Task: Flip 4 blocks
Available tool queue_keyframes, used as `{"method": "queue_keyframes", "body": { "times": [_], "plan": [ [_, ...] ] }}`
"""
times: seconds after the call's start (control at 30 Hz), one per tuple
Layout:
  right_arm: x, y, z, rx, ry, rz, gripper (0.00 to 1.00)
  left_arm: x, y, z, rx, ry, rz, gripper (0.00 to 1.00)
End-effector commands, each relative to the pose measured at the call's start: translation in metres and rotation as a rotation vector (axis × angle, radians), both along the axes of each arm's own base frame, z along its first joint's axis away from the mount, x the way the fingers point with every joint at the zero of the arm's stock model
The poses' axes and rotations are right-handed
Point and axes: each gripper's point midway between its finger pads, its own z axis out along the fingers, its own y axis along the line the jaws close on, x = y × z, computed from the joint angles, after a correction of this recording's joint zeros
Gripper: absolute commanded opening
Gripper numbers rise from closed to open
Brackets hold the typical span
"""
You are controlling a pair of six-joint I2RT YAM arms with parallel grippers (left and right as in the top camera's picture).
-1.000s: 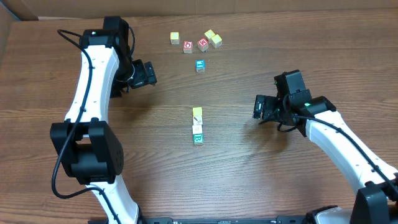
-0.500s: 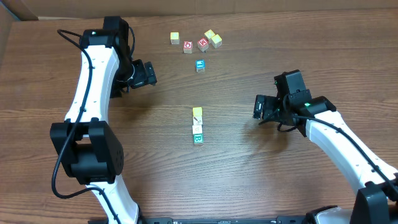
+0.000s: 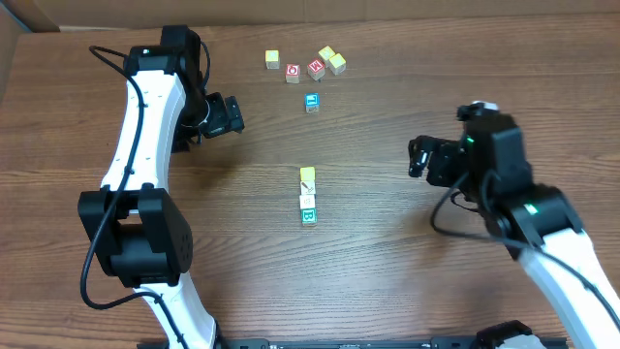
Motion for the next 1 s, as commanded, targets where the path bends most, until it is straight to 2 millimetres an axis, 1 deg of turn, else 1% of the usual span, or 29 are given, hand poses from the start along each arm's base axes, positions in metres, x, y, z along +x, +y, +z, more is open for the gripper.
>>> {"method": "queue_keyframes", "body": {
  "times": [0.0,0.03,0.1,0.17,0.27,0.33,0.47,0.53,0.57,0.67,0.77,0.9,0.97],
  "plan": [
    [-0.012,-0.007,0.051,0.036,-0.153,-0.01,1.0,0.006,0.003,-0.001,0.012,-0.007,-0.011,1.0],
    [-0.017,-0.009,0.061,0.046,-0.186,-0.01,1.0,0.006,0.003,-0.001,0.012,-0.007,-0.011,1.0],
    [-0.032,-0.013,0.088,0.072,-0.274,-0.01,1.0,0.006,0.003,-0.001,0.012,-0.007,-0.011,1.0],
    [-0.047,-0.018,0.11,0.096,-0.351,-0.011,1.0,0.006,0.003,-0.001,0.012,-0.007,-0.011,1.0],
    [-0.07,-0.025,0.138,0.127,-0.455,-0.012,1.0,0.006,0.003,-0.001,0.012,-0.007,-0.011,0.99],
    [-0.09,-0.03,0.158,0.151,-0.535,-0.012,1.0,0.006,0.003,-0.001,0.012,-0.007,-0.011,1.0],
    [-0.12,-0.039,0.182,0.185,-0.646,-0.013,1.0,0.006,0.003,-0.001,0.012,-0.007,-0.011,1.0],
    [-0.13,-0.042,0.189,0.196,-0.681,-0.013,1.0,0.006,0.003,-0.001,0.012,-0.007,-0.011,1.0],
    [-0.138,-0.045,0.193,0.204,-0.706,-0.014,1.0,0.006,0.003,-0.001,0.012,-0.007,-0.011,1.0],
    [-0.153,-0.052,0.198,0.209,-0.745,-0.029,1.0,0.006,0.003,-0.001,0.012,-0.007,-0.011,1.0],
    [-0.166,-0.058,0.194,0.206,-0.752,-0.042,1.0,0.006,0.003,-0.001,0.012,-0.007,-0.011,1.0],
    [-0.18,-0.062,0.173,0.187,-0.694,-0.045,1.0,0.006,0.003,-0.001,0.012,-0.007,-0.011,1.0],
    [-0.184,-0.067,0.158,0.165,-0.644,-0.063,1.0,0.006,0.003,-0.001,0.012,-0.007,-0.011,1.0]
  ]
}}
